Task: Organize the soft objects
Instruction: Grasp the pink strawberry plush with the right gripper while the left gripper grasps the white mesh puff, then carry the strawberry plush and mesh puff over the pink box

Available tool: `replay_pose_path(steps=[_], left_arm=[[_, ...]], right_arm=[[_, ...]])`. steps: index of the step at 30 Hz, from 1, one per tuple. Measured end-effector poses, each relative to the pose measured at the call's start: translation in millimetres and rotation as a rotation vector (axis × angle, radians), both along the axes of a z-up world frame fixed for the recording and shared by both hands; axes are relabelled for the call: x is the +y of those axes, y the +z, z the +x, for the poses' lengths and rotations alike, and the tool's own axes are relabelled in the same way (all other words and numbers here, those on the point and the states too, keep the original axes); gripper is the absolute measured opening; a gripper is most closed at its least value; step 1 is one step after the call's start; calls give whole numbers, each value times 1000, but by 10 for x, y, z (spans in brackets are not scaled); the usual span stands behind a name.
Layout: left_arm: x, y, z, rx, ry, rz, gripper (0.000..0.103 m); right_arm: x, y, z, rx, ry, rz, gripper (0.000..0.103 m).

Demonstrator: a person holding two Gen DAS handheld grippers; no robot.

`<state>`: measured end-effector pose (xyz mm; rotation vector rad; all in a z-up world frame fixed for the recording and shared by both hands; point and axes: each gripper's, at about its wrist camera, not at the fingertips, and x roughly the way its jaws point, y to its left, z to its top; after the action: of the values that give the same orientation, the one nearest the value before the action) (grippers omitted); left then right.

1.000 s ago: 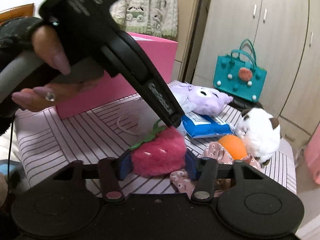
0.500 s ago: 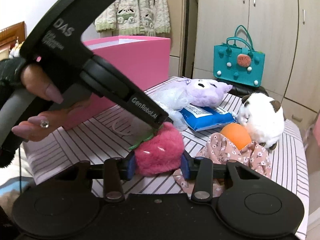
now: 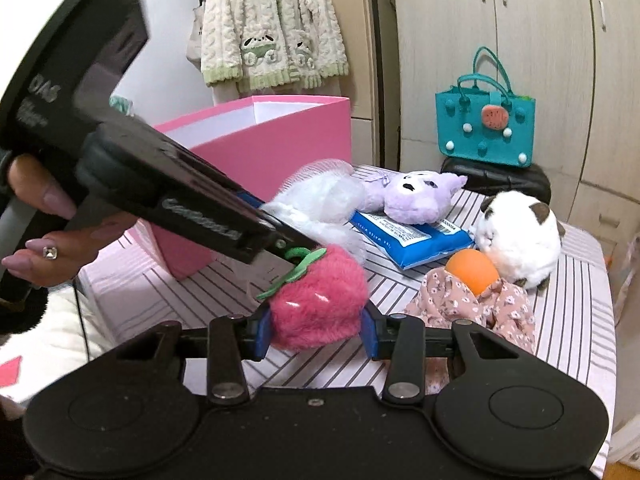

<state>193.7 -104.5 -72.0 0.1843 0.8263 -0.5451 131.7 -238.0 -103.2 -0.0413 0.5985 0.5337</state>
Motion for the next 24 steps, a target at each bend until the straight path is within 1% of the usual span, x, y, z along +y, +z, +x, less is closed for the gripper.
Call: replay_pose_path(steps=[4,9,12,16,21,24], left_arm=[[61,131,-120,10,-38,0,31],[183,242,-262,30,-65,18,31],[265,292,-355,65,-88,15,31],[309,368,-487,130,-134,25,31],[454,512,-626,126,-141,65,31],[613,587,-691,142,-134,78,31]], right_arm=[[-82,86,-49,39,9,47,48],[-106,163,-93,103,19,63,48],[-92,220,-133,127,21,71,48],[-1,343,-171,138,53,50,48],[95,501,-189,190,90,47,48],[145,594,-211,204,128,75,48]])
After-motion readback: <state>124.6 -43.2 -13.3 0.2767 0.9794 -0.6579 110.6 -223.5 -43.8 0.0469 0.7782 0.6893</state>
